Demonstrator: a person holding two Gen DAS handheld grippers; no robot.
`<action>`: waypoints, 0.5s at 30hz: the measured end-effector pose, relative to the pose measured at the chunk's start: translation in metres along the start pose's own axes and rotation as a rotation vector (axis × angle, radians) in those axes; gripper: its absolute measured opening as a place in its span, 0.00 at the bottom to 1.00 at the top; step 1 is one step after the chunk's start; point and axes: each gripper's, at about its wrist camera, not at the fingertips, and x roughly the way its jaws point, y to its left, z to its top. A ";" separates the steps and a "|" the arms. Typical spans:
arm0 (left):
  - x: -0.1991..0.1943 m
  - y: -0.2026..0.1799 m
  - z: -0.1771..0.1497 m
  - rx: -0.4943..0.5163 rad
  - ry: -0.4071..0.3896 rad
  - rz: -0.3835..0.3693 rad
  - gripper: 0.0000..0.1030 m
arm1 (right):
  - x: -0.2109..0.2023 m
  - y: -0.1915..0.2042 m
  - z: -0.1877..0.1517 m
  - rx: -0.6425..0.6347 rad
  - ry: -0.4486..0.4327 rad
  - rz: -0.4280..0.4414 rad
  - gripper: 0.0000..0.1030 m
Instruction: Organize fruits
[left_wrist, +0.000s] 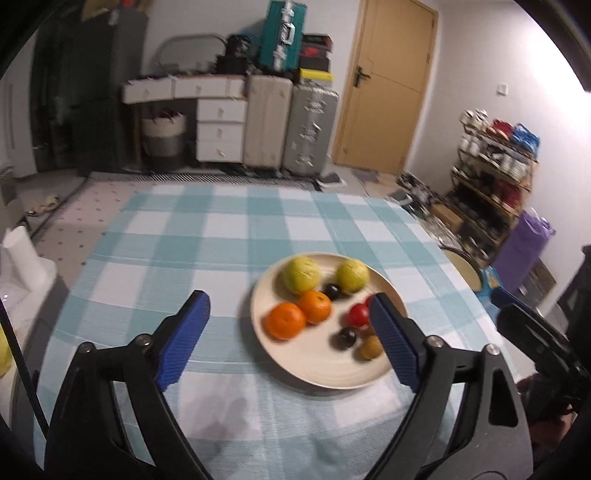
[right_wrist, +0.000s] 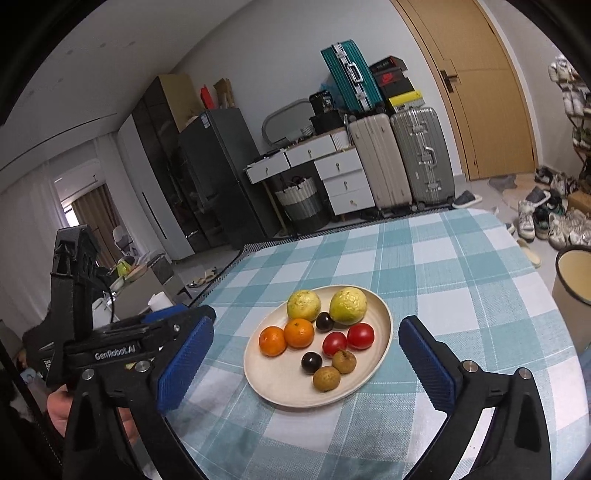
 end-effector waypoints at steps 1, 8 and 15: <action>-0.002 0.003 -0.001 -0.001 -0.019 0.013 0.94 | -0.002 0.002 -0.002 -0.006 -0.012 -0.001 1.00; -0.026 0.013 -0.016 0.024 -0.143 0.059 0.99 | -0.016 0.002 -0.012 -0.036 -0.087 -0.038 1.00; -0.027 0.018 -0.036 0.052 -0.215 0.076 0.99 | -0.024 0.001 -0.021 -0.088 -0.134 -0.085 1.00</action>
